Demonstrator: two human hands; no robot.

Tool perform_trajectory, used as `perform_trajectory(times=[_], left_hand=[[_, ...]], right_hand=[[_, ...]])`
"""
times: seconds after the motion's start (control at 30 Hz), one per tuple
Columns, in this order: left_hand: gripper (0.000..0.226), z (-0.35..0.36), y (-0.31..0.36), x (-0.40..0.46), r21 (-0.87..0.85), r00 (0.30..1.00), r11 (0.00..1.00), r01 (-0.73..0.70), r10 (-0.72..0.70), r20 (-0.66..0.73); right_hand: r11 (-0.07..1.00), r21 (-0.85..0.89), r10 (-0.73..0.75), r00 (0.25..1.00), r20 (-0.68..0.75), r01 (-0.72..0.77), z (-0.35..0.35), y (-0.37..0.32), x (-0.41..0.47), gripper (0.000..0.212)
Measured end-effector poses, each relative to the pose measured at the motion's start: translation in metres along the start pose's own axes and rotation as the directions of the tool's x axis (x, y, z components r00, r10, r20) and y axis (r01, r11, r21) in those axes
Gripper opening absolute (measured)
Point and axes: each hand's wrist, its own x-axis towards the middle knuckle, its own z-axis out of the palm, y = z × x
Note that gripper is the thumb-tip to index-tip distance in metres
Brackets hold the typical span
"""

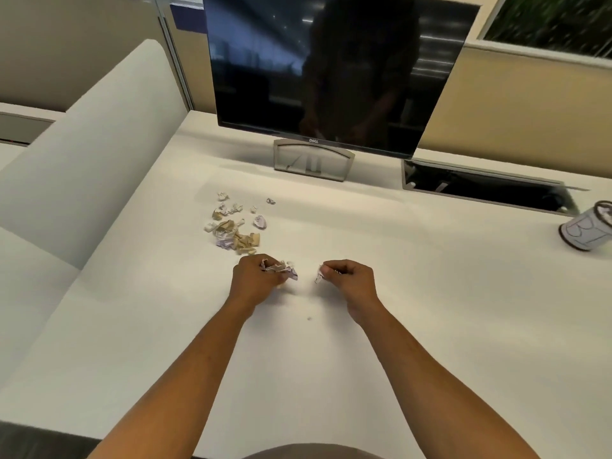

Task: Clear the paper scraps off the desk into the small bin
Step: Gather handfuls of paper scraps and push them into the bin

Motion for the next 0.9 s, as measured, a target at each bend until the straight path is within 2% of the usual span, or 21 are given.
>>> perform_trajectory(times=[0.13, 0.23, 0.3, 0.4, 0.9], left_hand=[[0.013, 0.029, 0.016, -0.001, -0.115, 0.995, 0.993, -0.036, 0.046, 0.084], [0.014, 0.054, 0.025, -0.005, -0.169, 0.989, 0.985, -0.030, 0.054, 0.135], [0.020, 0.072, 0.033, -0.007, -0.170, 0.987, 0.985, -0.037, 0.063, 0.150], [0.009, 0.106, 0.051, -0.014, -0.174, 0.978, 0.983, -0.055, 0.089, 0.190], [0.003, 0.315, 0.141, -0.044, -0.103, 0.929, 0.989, -0.108, 0.137, 0.343]], right_hand=[[0.993, 0.120, -0.011, 1.000, -0.029, 0.015, -0.036, -0.008, -0.008, 0.005], [0.981, 0.189, -0.021, 0.998, -0.063, 0.032, -0.067, -0.013, -0.013, 0.012], [0.974, 0.224, -0.025, 0.996, -0.083, 0.043, -0.089, -0.016, -0.014, 0.012], [0.959, 0.277, -0.026, 0.993, -0.114, 0.057, -0.125, -0.018, -0.012, 0.006], [0.870, 0.468, -0.018, 0.960, -0.278, 0.151, -0.341, -0.036, -0.002, 0.007]])
